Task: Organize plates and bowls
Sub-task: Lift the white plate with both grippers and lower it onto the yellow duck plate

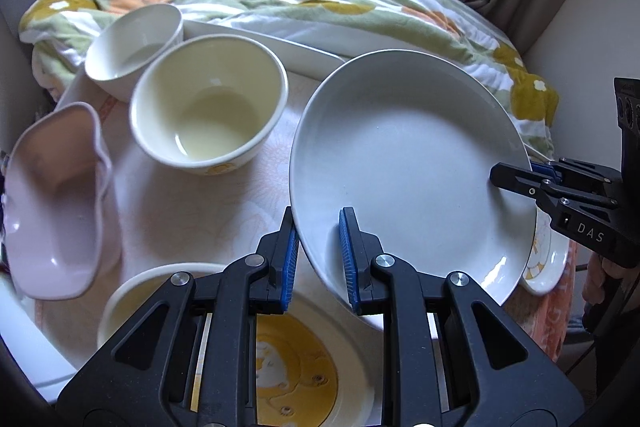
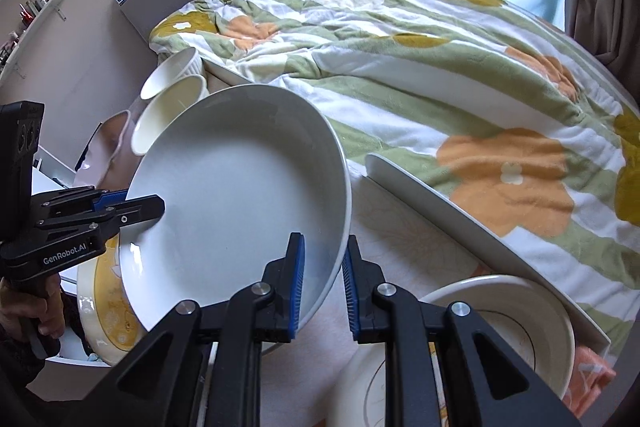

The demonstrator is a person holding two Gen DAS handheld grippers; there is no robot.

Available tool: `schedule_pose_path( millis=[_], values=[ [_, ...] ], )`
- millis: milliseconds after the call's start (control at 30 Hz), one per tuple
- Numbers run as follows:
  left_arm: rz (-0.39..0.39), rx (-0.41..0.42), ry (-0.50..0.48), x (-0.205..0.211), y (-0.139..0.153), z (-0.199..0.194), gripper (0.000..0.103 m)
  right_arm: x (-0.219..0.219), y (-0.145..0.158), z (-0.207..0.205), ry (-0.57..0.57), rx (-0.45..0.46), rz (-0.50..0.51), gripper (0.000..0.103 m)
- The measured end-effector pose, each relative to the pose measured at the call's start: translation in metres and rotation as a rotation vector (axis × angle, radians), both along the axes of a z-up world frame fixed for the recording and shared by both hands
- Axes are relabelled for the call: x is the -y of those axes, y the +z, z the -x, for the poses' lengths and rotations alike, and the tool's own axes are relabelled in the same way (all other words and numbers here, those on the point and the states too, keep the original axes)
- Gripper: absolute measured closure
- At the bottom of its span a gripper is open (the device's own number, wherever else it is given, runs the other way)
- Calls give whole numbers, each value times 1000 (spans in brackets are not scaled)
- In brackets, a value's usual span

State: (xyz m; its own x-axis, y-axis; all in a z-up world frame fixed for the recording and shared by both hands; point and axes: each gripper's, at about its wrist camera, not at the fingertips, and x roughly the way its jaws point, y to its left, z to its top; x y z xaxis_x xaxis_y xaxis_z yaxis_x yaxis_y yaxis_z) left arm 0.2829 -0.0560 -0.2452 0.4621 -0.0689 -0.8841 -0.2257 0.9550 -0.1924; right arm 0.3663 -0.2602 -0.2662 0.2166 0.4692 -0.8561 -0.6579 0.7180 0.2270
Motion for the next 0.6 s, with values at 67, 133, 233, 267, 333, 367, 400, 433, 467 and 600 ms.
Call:
schedule_pose_path(
  millis=[67, 133, 233, 267, 333, 367, 400, 433, 467, 600],
  values=[
    [0, 16, -5, -5, 8, 10, 85, -4, 10, 13, -8, 13, -6, 86],
    [2, 26, -12, -13, 15, 24, 85, -9, 17, 25, -15, 18, -8, 86],
    [14, 28, -33, -25, 20, 44, 85, -18, 25, 48, -33, 34, -7, 86],
    [10, 27, -43, -28, 21, 52, 85, -22, 26, 58, -43, 32, -8, 86],
    [2, 23, -70, -36, 22, 69, 85, -27, 26, 74, -67, 26, -10, 86],
    [4, 20, -81, -40, 21, 77, 85, -30, 25, 83, -75, 17, -11, 86],
    [7, 12, -97, -46, 19, 87, 85, -33, 23, 95, -92, 9, -12, 86],
    [14, 3, -107, -50, 16, 95, 85, -36, 21, 104, -108, 3, -12, 86],
    [27, -8, -114, -56, 13, 102, 85, -39, 20, 111, -121, -4, -10, 86],
    [43, -51, -148, -74, -7, 128, 85, -53, 5, 147, -199, -48, -6, 86]
  ],
)
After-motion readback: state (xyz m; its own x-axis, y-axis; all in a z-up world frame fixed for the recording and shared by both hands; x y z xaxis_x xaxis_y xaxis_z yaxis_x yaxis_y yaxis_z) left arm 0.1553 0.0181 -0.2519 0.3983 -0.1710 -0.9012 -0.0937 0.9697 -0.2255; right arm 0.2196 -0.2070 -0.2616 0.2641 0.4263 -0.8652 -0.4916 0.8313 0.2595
